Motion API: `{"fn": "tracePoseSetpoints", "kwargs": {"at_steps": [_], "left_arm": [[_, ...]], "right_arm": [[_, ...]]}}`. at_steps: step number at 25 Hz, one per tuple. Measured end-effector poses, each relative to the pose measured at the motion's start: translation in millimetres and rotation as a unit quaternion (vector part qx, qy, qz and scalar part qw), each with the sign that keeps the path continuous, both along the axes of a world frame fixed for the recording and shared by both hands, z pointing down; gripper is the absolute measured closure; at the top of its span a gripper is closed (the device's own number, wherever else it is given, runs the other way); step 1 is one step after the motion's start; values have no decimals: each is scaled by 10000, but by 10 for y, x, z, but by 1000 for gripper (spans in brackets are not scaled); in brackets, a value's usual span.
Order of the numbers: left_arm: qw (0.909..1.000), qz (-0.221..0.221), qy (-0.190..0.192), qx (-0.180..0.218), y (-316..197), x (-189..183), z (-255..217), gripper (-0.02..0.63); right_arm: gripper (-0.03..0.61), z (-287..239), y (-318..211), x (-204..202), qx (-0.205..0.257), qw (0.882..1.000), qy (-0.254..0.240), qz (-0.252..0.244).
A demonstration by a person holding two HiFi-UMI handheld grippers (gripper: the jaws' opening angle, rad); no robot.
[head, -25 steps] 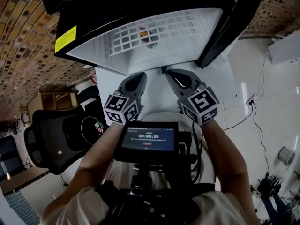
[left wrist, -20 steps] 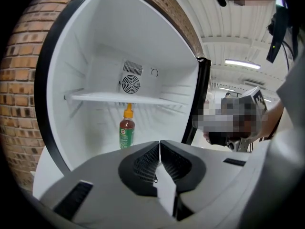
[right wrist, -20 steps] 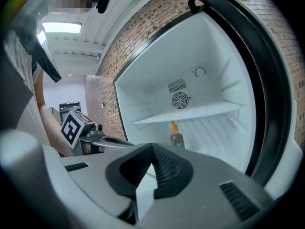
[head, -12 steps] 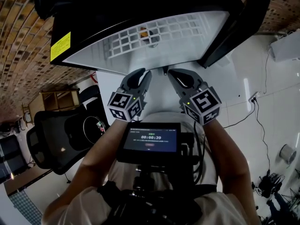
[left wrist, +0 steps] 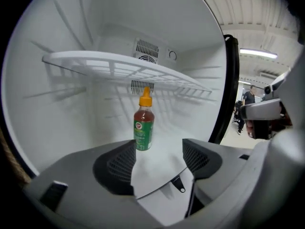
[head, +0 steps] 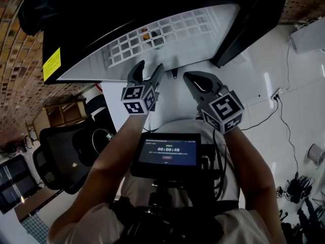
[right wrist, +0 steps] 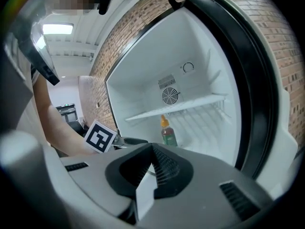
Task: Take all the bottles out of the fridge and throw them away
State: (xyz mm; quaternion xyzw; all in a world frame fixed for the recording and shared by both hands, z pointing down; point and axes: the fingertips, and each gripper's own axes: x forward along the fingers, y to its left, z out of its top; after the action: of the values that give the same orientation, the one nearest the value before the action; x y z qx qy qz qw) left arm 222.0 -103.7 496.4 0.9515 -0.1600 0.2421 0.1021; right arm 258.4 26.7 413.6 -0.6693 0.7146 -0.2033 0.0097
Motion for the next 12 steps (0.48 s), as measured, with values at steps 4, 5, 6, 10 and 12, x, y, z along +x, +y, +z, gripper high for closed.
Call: {"fn": "tracePoseSetpoints", "kwargs": {"at_steps": [4, 5, 6, 10, 12], "left_arm": [[9986, 120, -275, 433, -128, 123, 131, 287], [9982, 112, -326, 491, -162, 148, 167, 280], [9980, 82, -362, 513, -201, 175, 203, 276], [9980, -112, -403, 478, -372, 338, 302, 220], [9980, -138, -389, 476, -442, 448, 317, 212]], "right_arm": [[572, 10, 69, 82, -23, 10000, 25, 74], [572, 16, 89, 95, -40, 9999, 23, 100], [572, 22, 112, 105, -61, 9999, 22, 123], [572, 56, 222, 162, -156, 9997, 40, 208], [572, 78, 278, 202, -204, 9994, 35, 286]]}}
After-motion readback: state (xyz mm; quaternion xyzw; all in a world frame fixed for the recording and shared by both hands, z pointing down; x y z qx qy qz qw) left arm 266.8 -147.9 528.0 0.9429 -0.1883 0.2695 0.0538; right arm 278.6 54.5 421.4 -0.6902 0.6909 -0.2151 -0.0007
